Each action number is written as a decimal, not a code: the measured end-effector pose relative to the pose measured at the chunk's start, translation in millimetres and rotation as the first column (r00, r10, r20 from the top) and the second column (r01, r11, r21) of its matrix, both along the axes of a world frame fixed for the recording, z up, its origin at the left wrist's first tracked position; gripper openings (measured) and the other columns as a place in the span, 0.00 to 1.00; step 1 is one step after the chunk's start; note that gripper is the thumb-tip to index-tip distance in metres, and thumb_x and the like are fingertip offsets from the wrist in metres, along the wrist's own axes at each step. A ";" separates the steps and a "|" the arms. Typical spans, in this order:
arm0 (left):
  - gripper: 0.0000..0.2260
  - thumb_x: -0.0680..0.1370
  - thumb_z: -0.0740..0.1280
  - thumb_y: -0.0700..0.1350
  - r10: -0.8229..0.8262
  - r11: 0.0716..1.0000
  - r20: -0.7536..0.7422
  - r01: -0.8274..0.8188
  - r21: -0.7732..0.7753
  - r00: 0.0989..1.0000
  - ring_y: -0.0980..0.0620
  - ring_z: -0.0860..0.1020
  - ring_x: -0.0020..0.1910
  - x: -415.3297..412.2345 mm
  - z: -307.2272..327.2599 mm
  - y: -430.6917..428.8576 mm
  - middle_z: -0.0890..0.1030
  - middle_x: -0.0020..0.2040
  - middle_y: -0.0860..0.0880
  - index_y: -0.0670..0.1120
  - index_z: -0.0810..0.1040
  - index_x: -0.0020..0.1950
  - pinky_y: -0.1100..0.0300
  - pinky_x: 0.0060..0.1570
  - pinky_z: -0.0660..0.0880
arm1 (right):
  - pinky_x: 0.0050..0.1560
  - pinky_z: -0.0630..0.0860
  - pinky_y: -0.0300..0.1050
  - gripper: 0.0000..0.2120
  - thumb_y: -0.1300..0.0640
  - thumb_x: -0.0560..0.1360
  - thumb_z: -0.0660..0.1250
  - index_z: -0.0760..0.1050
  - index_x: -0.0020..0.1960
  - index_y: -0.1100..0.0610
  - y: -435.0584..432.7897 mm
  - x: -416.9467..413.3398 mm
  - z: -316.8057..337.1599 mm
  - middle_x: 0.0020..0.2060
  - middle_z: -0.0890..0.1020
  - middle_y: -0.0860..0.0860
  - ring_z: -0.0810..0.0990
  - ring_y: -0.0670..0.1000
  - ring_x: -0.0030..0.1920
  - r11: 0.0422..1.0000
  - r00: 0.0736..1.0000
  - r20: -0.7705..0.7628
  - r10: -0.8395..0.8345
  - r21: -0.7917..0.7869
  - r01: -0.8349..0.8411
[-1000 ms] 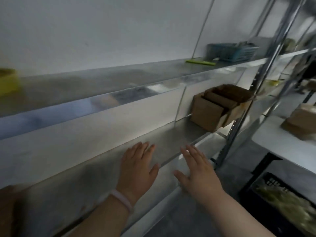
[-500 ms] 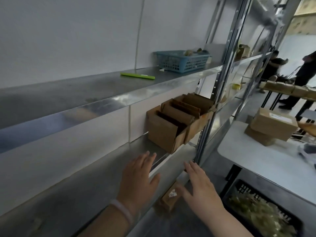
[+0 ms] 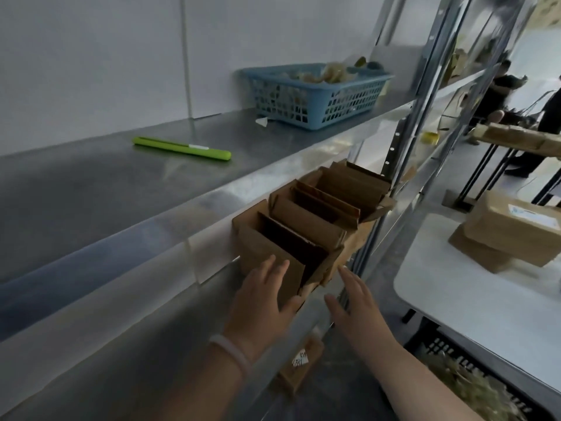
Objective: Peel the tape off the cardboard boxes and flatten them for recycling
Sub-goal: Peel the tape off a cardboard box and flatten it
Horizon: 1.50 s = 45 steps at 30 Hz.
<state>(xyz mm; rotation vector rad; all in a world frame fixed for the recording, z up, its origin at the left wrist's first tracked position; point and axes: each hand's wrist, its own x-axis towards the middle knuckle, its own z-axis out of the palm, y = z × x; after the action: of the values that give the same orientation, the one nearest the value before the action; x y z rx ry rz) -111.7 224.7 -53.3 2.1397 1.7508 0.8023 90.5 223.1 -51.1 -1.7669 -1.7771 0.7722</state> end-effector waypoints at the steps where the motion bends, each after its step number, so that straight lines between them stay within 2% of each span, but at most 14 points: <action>1: 0.30 0.76 0.57 0.64 -0.008 1.000 -0.012 0.008 -0.003 1.000 0.54 0.52 0.75 2.1 0.5 5.5 0.52 0.77 0.57 0.60 0.53 0.76 0.57 0.68 0.58 | 0.74 0.61 0.49 0.32 0.44 0.79 0.61 0.50 0.78 0.42 8.2 1.7 -1.8 0.77 0.55 0.46 0.59 0.49 0.75 1.000 0.999 -0.040 -0.018 -0.015 0.017; 6: 0.31 0.77 0.61 0.62 0.037 0.999 0.033 -0.035 -0.033 0.999 0.52 0.53 0.76 9.7 -2.9 22.8 0.51 0.78 0.56 0.60 0.51 0.76 0.57 0.68 0.60 | 0.72 0.64 0.49 0.29 0.47 0.80 0.60 0.53 0.77 0.41 46.0 8.5 -6.3 0.75 0.61 0.47 0.62 0.48 0.73 0.998 0.975 -0.222 0.011 -0.065 -0.026; 10: 0.35 0.74 0.62 0.65 0.073 0.996 0.106 -0.067 -0.051 0.992 0.54 0.54 0.75 20.8 -7.9 25.9 0.51 0.77 0.56 0.61 0.49 0.76 0.61 0.66 0.58 | 0.70 0.52 0.35 0.29 0.51 0.80 0.61 0.55 0.78 0.45 61.6 12.4 -12.0 0.78 0.48 0.39 0.51 0.38 0.73 0.974 0.973 -0.045 0.227 0.003 -0.227; 13: 0.37 0.70 0.58 0.71 0.117 0.993 0.096 -0.118 0.004 0.988 0.53 0.55 0.75 28.5 -8.5 29.9 0.50 0.77 0.54 0.61 0.53 0.75 0.61 0.67 0.60 | 0.74 0.59 0.43 0.30 0.52 0.80 0.62 0.54 0.78 0.44 69.7 13.0 -14.3 0.77 0.46 0.37 0.54 0.42 0.75 0.944 0.944 -0.004 0.329 0.017 -0.329; 18: 0.17 0.74 0.66 0.58 0.250 0.955 0.123 -0.265 0.134 0.960 0.49 0.64 0.71 33.8 -8.4 34.7 0.58 0.74 0.50 0.53 0.74 0.60 0.50 0.65 0.71 | 0.67 0.67 0.36 0.22 0.62 0.79 0.60 0.68 0.64 0.38 83.3 19.5 -18.0 0.68 0.65 0.30 0.63 0.30 0.67 0.916 0.914 -0.130 0.385 0.175 -0.361; 20: 0.10 0.75 0.67 0.52 0.281 0.936 0.155 -0.306 0.175 0.947 0.50 0.65 0.70 30.4 -11.9 30.6 0.60 0.73 0.51 0.51 0.75 0.54 0.50 0.62 0.73 | 0.58 0.76 0.43 0.21 0.63 0.79 0.57 0.70 0.57 0.36 93.2 19.9 -18.4 0.57 0.75 0.33 0.75 0.36 0.57 0.960 0.918 -0.285 0.277 0.125 -0.251; 23: 0.07 0.76 0.68 0.47 0.341 0.905 0.205 -0.380 0.194 0.917 0.50 0.66 0.70 23.0 -20.7 19.8 0.62 0.73 0.48 0.49 0.74 0.52 0.50 0.60 0.74 | 0.53 0.79 0.46 0.14 0.59 0.81 0.57 0.71 0.54 0.39 111.1 12.6 -20.1 0.52 0.78 0.39 0.79 0.43 0.53 0.984 0.894 -0.411 0.177 0.046 -0.173; 28: 0.11 0.76 0.68 0.40 0.325 0.881 0.328 -0.410 0.235 0.887 0.65 0.69 0.63 18.1 -23.0 3.3 0.67 0.68 0.57 0.54 0.71 0.51 0.70 0.50 0.75 | 0.64 0.58 0.38 0.21 0.43 0.81 0.55 0.61 0.73 0.40 122.4 -1.7 -30.0 0.65 0.65 0.39 0.63 0.42 0.67 0.918 0.894 -0.263 0.362 -0.068 -0.391; 31: 0.17 0.74 0.70 0.47 0.367 0.874 0.528 -0.479 0.087 0.766 0.60 0.76 0.57 18.5 -26.0 -8.0 0.71 0.63 0.60 0.62 0.69 0.56 0.70 0.46 0.76 | 0.64 0.57 0.34 0.24 0.38 0.79 0.54 0.60 0.75 0.39 116.1 -16.1 -36.0 0.68 0.65 0.39 0.63 0.39 0.66 0.857 0.824 -0.399 0.402 -0.154 -0.492; 34: 0.27 0.69 0.74 0.54 0.427 0.838 0.702 -0.541 -0.069 0.571 0.65 0.77 0.55 20.9 -24.8 -16.2 0.75 0.57 0.66 0.67 0.65 0.62 0.71 0.46 0.76 | 0.57 0.65 0.28 0.16 0.36 0.76 0.56 0.66 0.62 0.26 106.6 -21.7 -41.5 0.60 0.73 0.28 0.71 0.31 0.58 0.847 0.799 -0.406 0.444 -0.101 -0.522; 38: 0.23 0.70 0.74 0.46 0.433 0.782 0.807 -0.613 -0.115 0.401 0.63 0.78 0.54 12.8 -21.0 -25.3 0.78 0.57 0.56 0.62 0.70 0.60 0.71 0.46 0.75 | 0.48 0.67 0.20 0.21 0.51 0.82 0.58 0.70 0.52 0.20 108.8 -25.2 -41.7 0.51 0.74 0.22 0.71 0.25 0.54 0.822 0.748 -0.434 0.502 -0.030 -0.569; 40: 0.22 0.72 0.73 0.43 0.465 0.765 0.796 -0.628 -0.141 0.387 0.61 0.78 0.55 9.4 -20.9 -30.9 0.77 0.59 0.53 0.59 0.70 0.61 0.69 0.48 0.76 | 0.59 0.72 0.32 0.15 0.49 0.81 0.61 0.70 0.63 0.30 116.1 -28.3 -47.7 0.59 0.77 0.33 0.74 0.36 0.62 0.804 0.717 -0.516 0.470 -0.085 -0.588; 42: 0.25 0.72 0.73 0.44 0.503 0.752 0.778 -0.635 -0.179 0.376 0.60 0.77 0.57 9.3 -21.3 -35.1 0.76 0.61 0.54 0.56 0.68 0.65 0.68 0.50 0.76 | 0.70 0.68 0.49 0.28 0.43 0.78 0.65 0.61 0.75 0.42 122.2 -32.6 -53.2 0.71 0.69 0.43 0.69 0.49 0.70 0.780 0.735 -0.551 0.396 -0.221 -0.586; 45: 0.31 0.73 0.71 0.49 0.512 0.722 0.819 -0.648 -0.245 0.261 0.57 0.75 0.61 9.9 -22.9 -40.9 0.73 0.65 0.54 0.55 0.60 0.73 0.63 0.55 0.77 | 0.64 0.75 0.57 0.32 0.44 0.75 0.69 0.61 0.75 0.46 121.4 -38.5 -59.4 0.69 0.72 0.49 0.75 0.55 0.65 0.767 0.751 -0.581 0.313 -0.312 -0.561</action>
<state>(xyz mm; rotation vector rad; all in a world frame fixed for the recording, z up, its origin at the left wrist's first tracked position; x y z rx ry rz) -101.8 183.7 -76.2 0.6475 1.8142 1.8206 52.0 344.5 -110.5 -1.1885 -1.7426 1.8268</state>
